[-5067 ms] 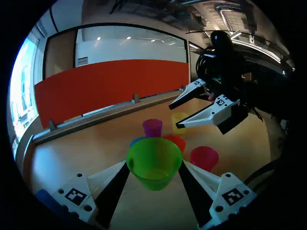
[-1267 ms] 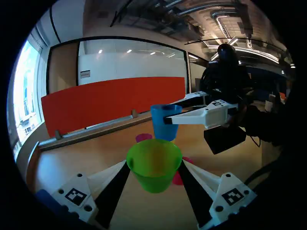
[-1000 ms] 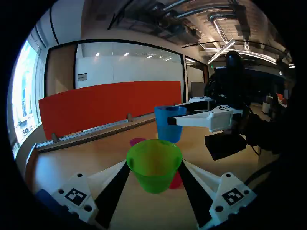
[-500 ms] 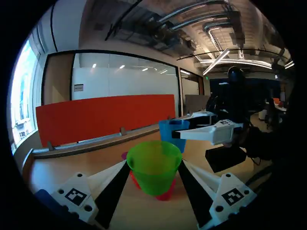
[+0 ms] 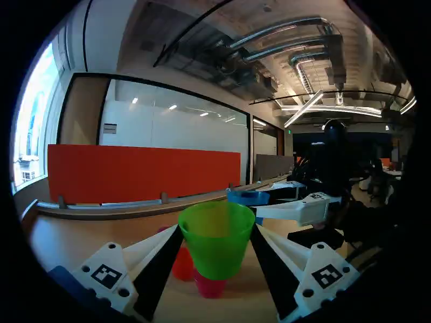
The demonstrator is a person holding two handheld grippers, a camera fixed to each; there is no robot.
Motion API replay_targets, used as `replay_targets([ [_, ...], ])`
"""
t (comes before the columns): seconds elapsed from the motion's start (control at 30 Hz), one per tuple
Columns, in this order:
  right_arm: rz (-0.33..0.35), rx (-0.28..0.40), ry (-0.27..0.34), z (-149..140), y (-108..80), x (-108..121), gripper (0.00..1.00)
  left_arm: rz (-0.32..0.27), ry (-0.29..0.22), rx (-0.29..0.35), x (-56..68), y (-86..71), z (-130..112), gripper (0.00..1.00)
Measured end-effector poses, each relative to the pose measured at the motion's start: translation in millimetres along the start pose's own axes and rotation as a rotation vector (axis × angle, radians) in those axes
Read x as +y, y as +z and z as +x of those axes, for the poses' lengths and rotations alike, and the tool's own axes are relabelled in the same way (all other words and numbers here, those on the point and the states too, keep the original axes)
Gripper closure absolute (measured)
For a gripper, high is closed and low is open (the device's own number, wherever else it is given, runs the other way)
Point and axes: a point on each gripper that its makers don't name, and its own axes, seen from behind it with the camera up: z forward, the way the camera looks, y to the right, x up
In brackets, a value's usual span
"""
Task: Pour water
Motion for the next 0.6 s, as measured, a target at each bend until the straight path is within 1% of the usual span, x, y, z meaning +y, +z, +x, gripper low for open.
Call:
replay_targets([
  [0.07, 0.002, -0.006, -0.003, -1, -1.9, 0, 0.08, -0.011, -0.002, -0.009, 2.2, 0.5, -2, 0.14],
  [0.27, 0.014, -0.029, -0.021, -4, -5.5, -3, 0.08, -0.018, 0.022, -0.031, 2.7, 0.5, -3, 0.14],
  [0.37, 0.028, -0.044, -0.028, -3, -6.1, -4, 0.08, -0.032, 0.024, -0.056, 4.5, 1.0, -9, 0.14],
  [0.6, 0.051, -0.053, -0.05, 4, -5.4, -1, 0.08, -0.053, 0.054, -0.107, 6.5, 5.0, -21, 0.14],
])
